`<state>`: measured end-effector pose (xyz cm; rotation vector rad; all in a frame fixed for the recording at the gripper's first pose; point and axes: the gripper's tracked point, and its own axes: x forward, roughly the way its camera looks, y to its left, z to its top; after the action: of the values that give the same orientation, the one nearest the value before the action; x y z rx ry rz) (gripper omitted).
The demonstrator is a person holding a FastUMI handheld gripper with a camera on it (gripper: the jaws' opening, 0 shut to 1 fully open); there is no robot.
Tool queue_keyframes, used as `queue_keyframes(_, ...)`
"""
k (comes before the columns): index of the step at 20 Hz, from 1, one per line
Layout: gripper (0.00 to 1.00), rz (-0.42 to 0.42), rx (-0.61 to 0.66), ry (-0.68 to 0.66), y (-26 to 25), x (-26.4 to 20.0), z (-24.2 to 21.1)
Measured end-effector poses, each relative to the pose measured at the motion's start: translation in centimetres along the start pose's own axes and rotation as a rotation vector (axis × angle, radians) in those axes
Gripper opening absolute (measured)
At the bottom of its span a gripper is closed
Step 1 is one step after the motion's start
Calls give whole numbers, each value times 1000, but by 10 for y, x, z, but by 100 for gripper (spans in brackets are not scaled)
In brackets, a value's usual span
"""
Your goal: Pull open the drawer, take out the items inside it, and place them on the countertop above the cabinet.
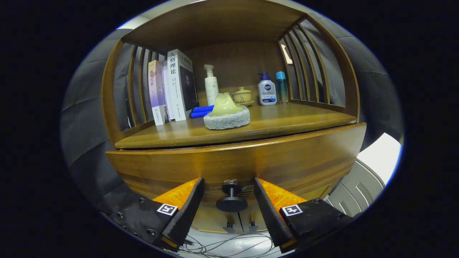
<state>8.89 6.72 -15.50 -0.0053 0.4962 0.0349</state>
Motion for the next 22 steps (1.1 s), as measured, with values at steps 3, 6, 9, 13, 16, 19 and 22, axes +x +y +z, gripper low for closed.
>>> queue_keyframes(3,90,0,3,1,0,8,3)
queue_keyframes(6,90,-10,7,3,1,11,4)
queue_keyframes(9,91,3,-58,-12,6,11,3)
queue_keyframes(13,94,42,-125,-143,16,-28,40)
queue_keyframes(16,94,87,-135,-227,27,-74,65)
queue_keyframes(19,94,109,-118,-283,27,-116,82)
queue_keyframes(22,94,99,-126,-333,19,-151,90)
